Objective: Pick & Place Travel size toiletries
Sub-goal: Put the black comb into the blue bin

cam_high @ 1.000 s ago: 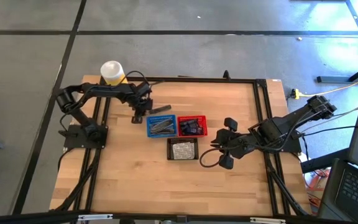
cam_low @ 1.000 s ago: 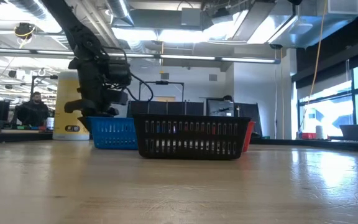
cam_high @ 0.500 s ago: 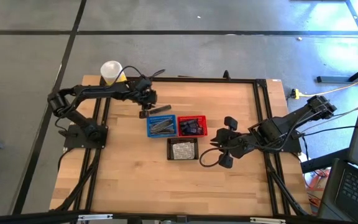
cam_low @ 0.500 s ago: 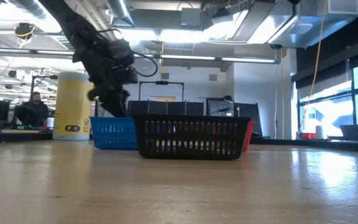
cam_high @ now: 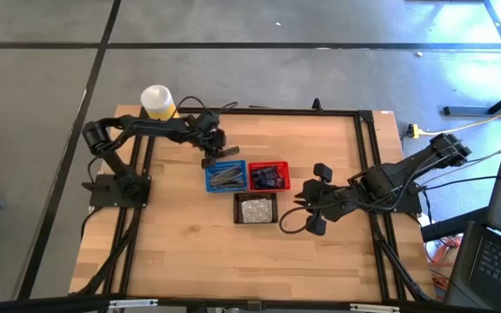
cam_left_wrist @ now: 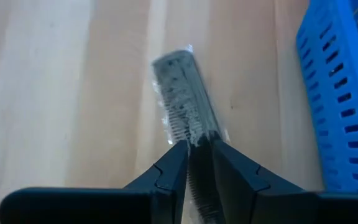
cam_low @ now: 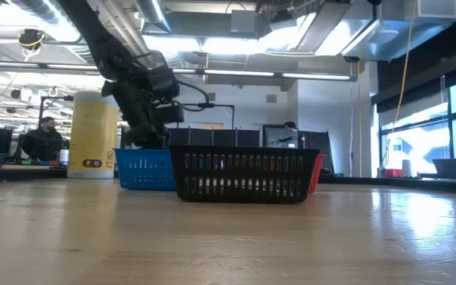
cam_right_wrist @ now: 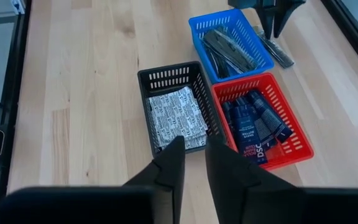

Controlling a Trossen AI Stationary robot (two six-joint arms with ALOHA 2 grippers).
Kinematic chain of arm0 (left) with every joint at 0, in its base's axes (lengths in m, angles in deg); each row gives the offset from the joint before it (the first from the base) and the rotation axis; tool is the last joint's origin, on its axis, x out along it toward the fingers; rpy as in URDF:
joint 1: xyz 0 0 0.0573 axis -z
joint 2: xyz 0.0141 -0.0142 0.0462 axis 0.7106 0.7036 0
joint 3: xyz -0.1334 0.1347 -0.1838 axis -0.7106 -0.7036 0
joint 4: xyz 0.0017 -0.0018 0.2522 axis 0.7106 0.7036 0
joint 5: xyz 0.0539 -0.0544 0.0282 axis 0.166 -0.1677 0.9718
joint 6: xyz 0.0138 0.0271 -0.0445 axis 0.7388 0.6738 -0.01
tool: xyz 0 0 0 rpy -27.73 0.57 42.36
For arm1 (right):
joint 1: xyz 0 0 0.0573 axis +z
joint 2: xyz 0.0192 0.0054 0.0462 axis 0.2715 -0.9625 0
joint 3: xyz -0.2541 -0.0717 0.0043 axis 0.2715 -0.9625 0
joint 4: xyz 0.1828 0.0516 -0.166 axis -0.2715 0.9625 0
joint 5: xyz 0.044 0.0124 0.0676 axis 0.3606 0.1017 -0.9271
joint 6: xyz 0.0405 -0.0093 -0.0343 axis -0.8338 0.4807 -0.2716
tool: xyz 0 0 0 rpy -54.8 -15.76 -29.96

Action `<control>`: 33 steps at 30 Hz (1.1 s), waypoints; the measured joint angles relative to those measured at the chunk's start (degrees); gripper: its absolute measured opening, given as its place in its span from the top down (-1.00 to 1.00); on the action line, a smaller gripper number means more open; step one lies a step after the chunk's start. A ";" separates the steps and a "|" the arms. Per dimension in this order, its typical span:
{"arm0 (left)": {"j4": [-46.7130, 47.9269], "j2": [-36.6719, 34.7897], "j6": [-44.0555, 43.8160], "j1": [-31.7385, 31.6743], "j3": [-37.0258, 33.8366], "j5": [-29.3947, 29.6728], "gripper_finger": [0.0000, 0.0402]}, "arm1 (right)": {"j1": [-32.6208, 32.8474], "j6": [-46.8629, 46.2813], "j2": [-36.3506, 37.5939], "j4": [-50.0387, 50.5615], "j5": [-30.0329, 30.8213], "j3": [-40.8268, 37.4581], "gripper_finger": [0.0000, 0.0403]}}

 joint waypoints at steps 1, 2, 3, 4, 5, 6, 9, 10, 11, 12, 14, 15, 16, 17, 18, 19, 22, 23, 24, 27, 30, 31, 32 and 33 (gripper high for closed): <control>-0.07 0.68 0.02 0.00 0.00 -0.33 0.64 | 0.00 0.00 0.00 0.00 -0.10 0.00 0.67; -0.34 1.44 -0.02 0.00 0.00 -1.11 0.65 | 0.00 0.00 0.00 0.00 -0.10 0.00 0.68; -0.53 2.27 -0.14 0.00 0.00 -2.22 0.65 | 0.00 0.02 0.00 0.00 -0.10 0.00 0.69; -0.46 3.06 -0.19 0.00 0.00 -2.71 0.65 | 0.00 0.02 0.00 0.00 -0.07 0.00 0.70; -0.62 3.76 -0.23 0.02 0.05 -2.90 0.65 | 0.00 0.02 0.00 0.00 -0.10 0.00 0.71; -0.61 4.27 -0.23 0.04 0.24 -2.91 0.65 | 0.00 0.02 0.00 0.00 -0.10 0.00 0.72; 0.14 5.80 -0.29 0.04 0.39 -2.73 0.64 | 0.03 0.02 0.00 0.00 -0.10 0.00 0.74; 0.18 6.00 -0.46 -0.04 0.39 -2.50 0.64 | 0.03 0.02 0.00 0.00 -0.12 0.00 0.75; 0.38 6.04 -0.60 -0.09 0.42 -2.39 0.64 | 0.04 0.02 0.00 0.02 -0.12 0.00 0.75; 0.63 5.94 -0.63 -0.11 0.44 -2.12 0.64 | 0.04 0.02 0.00 0.02 -0.12 0.00 0.76; 1.71 5.52 -0.50 -0.11 0.44 -0.65 0.64 | 0.04 0.04 0.00 0.02 -0.14 0.00 0.76; 2.41 5.13 -0.50 -0.11 0.39 0.22 0.64 | 0.04 0.04 0.00 0.02 -0.14 0.00 0.76; 3.14 4.85 -0.46 -0.17 0.35 1.00 0.64 | 0.04 0.04 0.00 0.02 -0.14 0.00 0.76; 3.76 4.62 -0.44 -0.20 0.33 1.77 0.64 | 0.04 0.04 0.00 0.02 -0.17 0.00 0.75; 4.40 4.29 -0.44 -0.20 0.33 2.45 0.64 | 0.04 0.04 0.00 0.02 -0.20 0.00 0.74; 5.44 3.99 -0.40 -0.27 0.32 3.08 0.64 | 0.04 0.04 0.00 0.03 -0.29 0.00 0.73; 8.44 3.12 -0.15 -0.42 0.31 4.71 0.64 | 0.04 0.04 0.00 0.22 -1.08 0.00 0.70; 9.23 2.92 -0.13 -0.44 0.31 4.96 0.64 | 0.04 0.04 0.00 0.33 -1.53 0.00 0.69; 10.01 2.66 -0.15 -0.46 0.31 5.03 0.64 | 0.04 0.04 0.00 0.35 -1.60 0.00 0.68; 13.02 1.87 -0.39 -0.48 0.24 5.21 0.64 | 0.04 0.00 0.00 0.69 -1.60 0.00 0.66; 16.41 0.99 -0.58 -0.48 0.19 6.00 0.64 | 0.04 -0.02 0.00 0.68 -1.58 0.00 0.67; 17.61 0.72 -0.65 -0.45 0.17 6.60 0.64 | 0.04 -0.29 0.00 0.68 -1.58 0.00 0.67; 19.06 0.41 -0.87 -0.44 0.17 7.24 0.64 | 0.04 -1.07 0.00 0.68 -1.58 0.00 0.69; 20.61 0.13 -1.09 -0.44 0.17 7.84 0.64 | 0.04 -1.81 0.00 0.73 -1.60 0.00 0.70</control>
